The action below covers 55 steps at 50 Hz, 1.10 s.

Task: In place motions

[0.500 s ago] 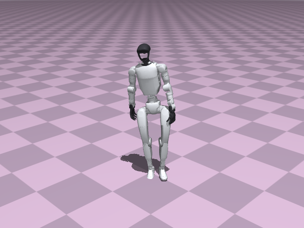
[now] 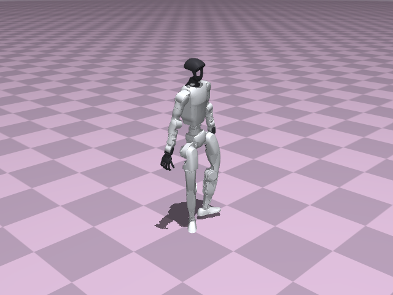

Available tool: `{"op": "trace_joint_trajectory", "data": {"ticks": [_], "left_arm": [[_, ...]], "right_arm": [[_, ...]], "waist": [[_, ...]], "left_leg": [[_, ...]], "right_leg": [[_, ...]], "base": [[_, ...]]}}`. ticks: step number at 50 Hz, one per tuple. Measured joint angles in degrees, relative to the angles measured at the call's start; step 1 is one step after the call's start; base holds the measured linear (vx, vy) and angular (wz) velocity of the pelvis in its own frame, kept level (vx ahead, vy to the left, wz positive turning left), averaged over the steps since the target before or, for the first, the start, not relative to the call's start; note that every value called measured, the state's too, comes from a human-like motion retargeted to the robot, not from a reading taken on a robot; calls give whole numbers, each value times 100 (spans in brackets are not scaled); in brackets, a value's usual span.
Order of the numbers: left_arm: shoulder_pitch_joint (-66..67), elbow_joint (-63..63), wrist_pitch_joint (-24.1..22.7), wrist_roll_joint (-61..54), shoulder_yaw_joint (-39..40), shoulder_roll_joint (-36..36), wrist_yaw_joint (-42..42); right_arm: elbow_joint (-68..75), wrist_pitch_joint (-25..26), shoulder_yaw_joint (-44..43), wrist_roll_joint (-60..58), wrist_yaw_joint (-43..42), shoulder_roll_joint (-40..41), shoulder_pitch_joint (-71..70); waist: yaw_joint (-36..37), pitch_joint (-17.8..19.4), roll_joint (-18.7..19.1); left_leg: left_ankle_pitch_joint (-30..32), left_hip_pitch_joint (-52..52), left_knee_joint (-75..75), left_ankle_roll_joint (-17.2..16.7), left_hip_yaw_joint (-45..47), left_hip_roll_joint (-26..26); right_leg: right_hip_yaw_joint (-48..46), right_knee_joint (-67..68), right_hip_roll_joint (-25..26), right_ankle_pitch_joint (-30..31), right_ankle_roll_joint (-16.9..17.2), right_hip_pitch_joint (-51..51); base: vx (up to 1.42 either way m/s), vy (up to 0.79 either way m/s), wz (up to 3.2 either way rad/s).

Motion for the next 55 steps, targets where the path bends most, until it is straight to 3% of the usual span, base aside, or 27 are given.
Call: {"op": "trace_joint_trajectory", "data": {"ticks": [5,8,10,12,14,17,22,24,27,30,33,37,40,45,47,55], "left_arm": [[129,87,23,-40,86,160,52],[291,123,2,-56,86,169,180],[341,192,-8,-54,145,137,201],[374,316,10,-92,240,64,287],[368,547,10,-190,380,-64,417],[397,931,-38,-436,686,-224,591],[564,1124,-205,-854,1020,-306,940],[661,1199,-214,-888,1096,-297,912],[706,1344,-116,-850,1159,-196,703],[572,1323,31,-637,1146,-41,429],[246,1093,7,-462,1225,148,324],[-196,696,-61,-472,924,380,148],[-498,371,-131,-513,670,402,-78],[-739,6,-307,-668,427,162,-300],[-714,-2,-368,-689,419,66,-322],[-312,1133,-276,-424,416,-173,-79]], "right_arm": [[-97,-97,33,-136,35,302,286],[-150,-180,94,-222,58,422,276],[-209,-235,131,-258,164,444,187],[-297,-273,148,-269,253,406,100],[-403,-281,145,-249,289,303,10],[-572,-250,149,-144,153,221,-108],[-879,-333,-51,182,53,134,-236],[-931,-276,-73,191,114,69,-256],[-966,-162,20,179,149,31,-309],[-945,-177,159,265,197,51,-373],[-788,-248,304,267,289,142,-514],[-347,-303,397,250,423,284,-454],[-16,-311,437,54,593,351,-378],[158,-314,588,-397,536,392,-264],[143,-336,659,-454,420,399,-244],[-264,-435,375,-457,273,393,-330]], "waist": [[-40,-318,-280],[-54,-453,-366],[41,-455,-289],[250,-449,-90],[505,-420,39],[746,-397,63],[793,-342,262],[759,-421,324],[332,-490,389],[-212,-388,508],[-642,-234,461],[-712,-173,337],[-592,-197,273],[-377,-256,161],[-230,-296,97],[439,-580,177]], "left_leg": [[240,530,3,-165,857,139],[472,532,20,-243,682,134],[804,483,-109,-483,419,106],[490,470,-604,-1111,249,-22],[76,321,-890,-1076,-166,-229],[3,59,-925,-931,-442,-353],[-381,43,-1170,-1061,-856,-616],[-474,-31,-1169,-1048,-998,-652],[-560,-221,-1027,-988,-1406,-649],[-663,-331,-933,-882,-1896,-611],[-745,-492,-834,-745,-2333,-637],[-772,-703,-681,-629,-2997,-720],[-777,-832,-624,-538,-3460,-819],[-771,-790,-771,-333,-4034,-1110],[-743,-679,-929,-260,-4118,-1239],[-543,-245,-1473,-97,-4291,-1359]], "right_leg": [[-1273,-117,-96,-5,311,277],[-1851,-147,-112,72,462,325],[-2128,-130,-22,107,519,328],[-2307,-81,179,128,525,311],[-2389,-72,248,219,527,326],[-2452,-119,147,447,545,337],[-2563,-227,180,698,550,449],[-2155,-198,178,576,594,367],[-818,-34,210,217,567,73],[-151,80,334,44,599,13],[1384,367,512,26,615,-382],[3044,586,784,2,586,-745],[3783,620,924,-89,504,-898],[4396,389,877,-62,642,-1002],[4344,263,776,64,807,-912],[3867,-132,773,109,728,-438]], "base": [[15,32,309],[14,49,241],[2,52,158],[-2,45,94],[5,50,49],[4,51,44],[3,43,79],[20,41,76],[17,28,155],[1,17,212],[-7,7,208],[2,-2,201],[8,-3,191],[8,-1,158],[6,0,89],[8,-2,42]]}}
